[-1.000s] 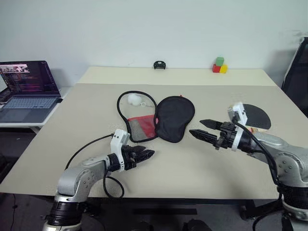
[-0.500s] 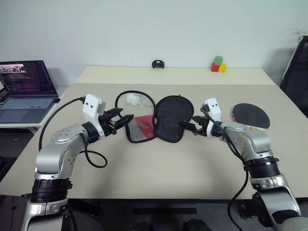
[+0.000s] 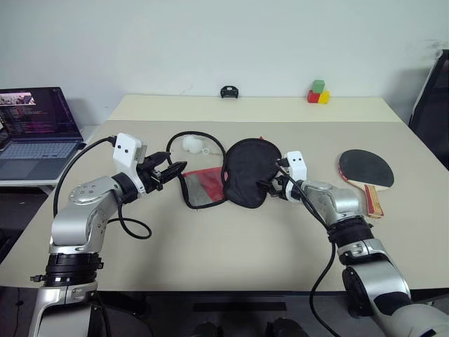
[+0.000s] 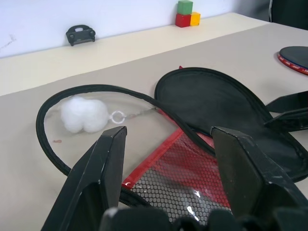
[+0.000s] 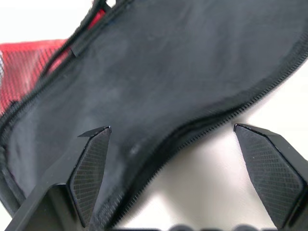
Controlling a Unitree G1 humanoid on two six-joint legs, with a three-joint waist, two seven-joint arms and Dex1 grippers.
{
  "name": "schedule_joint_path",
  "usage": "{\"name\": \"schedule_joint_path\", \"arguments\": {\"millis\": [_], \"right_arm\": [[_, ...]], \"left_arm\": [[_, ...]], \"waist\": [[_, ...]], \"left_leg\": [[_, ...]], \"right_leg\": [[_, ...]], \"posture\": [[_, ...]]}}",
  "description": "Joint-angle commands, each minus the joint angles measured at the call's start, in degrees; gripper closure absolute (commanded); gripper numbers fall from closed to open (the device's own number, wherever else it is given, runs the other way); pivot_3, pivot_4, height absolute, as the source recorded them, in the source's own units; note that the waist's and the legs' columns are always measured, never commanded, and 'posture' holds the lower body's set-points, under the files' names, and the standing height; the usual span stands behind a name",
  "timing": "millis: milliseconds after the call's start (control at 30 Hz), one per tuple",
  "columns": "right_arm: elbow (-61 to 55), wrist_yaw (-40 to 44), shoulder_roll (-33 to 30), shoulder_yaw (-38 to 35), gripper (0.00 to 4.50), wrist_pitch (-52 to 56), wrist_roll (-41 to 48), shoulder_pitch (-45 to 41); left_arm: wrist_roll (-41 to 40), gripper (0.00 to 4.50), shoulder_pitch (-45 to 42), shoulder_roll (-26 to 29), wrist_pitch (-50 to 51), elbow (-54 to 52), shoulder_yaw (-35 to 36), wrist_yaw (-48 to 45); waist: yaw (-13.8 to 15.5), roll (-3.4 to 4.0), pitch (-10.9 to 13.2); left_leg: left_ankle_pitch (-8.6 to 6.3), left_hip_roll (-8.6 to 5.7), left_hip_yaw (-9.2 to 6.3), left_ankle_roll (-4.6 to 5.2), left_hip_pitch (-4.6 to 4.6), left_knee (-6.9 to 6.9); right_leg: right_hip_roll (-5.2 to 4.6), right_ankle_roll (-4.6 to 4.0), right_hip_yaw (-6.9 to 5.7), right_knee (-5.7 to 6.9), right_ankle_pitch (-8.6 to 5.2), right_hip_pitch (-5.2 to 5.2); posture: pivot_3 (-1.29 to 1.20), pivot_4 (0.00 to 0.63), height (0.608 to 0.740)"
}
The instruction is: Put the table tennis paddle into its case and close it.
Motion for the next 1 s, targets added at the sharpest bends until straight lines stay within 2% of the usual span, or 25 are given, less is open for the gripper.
{"name": "schedule_joint_path", "arguments": {"millis": [33,233,300,400,533,700,1000], "right_arm": [[0.4,0.2,1.9,-0.8,0.0,-1.4,-0.5,-2.7],[4.5,-0.9,3.8,0.8,0.0,-6.0,-5.0,-3.1],[4.6,-1.6,4.3,0.1,0.4,-6.5,-5.4,-3.0],[4.3,-2.7,4.8,-0.9,1.24,-6.5,-5.5,-2.7],[2.9,-5.4,5.5,-3.5,2.69,-4.6,-4.5,-2.0],[-4.5,-8.7,5.9,-7.0,4.48,0.4,-2.4,1.5],[-24.5,-16.3,6.8,-12.5,4.48,13.2,1.2,10.4]], "left_arm": [[0.3,1.48,-1.5,0.1,-1.7,-0.4,0.9,0.0],[0.6,1.48,-1.3,0.1,-2.2,-0.4,0.8,0.0],[0.6,1.44,-1.1,0.1,-2.1,-0.6,0.8,0.0],[0.6,1.44,-0.9,0.2,-2.1,-0.7,0.9,-0.1],[0.8,1.44,-1.0,0.2,-2.1,-0.7,0.6,-0.3],[1.3,1.44,-1.9,-0.5,-2.4,-0.7,-1.7,-1.5],[1.6,1.44,-3.8,-2.8,-2.0,-1.5,-6.6,-4.7]], "waist": [[-0.1,0.0,0.0],[-0.1,0.0,0.0],[-0.1,0.0,0.0],[-0.1,0.0,0.0],[-0.1,0.0,0.0],[0.0,0.0,0.0],[0.1,0.0,0.0]], "left_leg": [[0.0,0.0,0.0,0.0,0.0,-0.01],[0.02,0.0,0.02,-0.04,0.03,-0.06],[0.02,0.0,0.02,-0.04,0.04,-0.07],[0.04,0.0,0.02,-0.06,0.08,-0.11],[0.1,0.0,0.02,-0.16,0.11,-0.27],[0.17,0.0,0.02,-0.28,0.09,-0.34],[0.15,0.0,0.01,-0.25,0.09,-0.34]], "right_leg": [[0.0,0.0,0.0,0.0,0.0,-0.01],[0.0,0.0,0.01,0.01,0.0,-0.02],[0.0,0.0,0.02,0.02,0.0,-0.02],[0.0,-0.01,0.02,0.03,0.0,-0.01],[0.0,-0.01,0.03,0.01,0.0,-0.04],[0.0,-0.01,0.03,-0.01,0.0,-0.06],[-0.01,-0.01,0.02,0.01,0.0,-0.06]], "posture": [[0.0,0.15,0.74],[0.0,0.15,0.74],[0.0,0.15,0.74],[0.0,0.15,0.74],[0.0,0.15,0.74],[0.0,0.15,0.74],[0.0,0.15,0.74]]}}
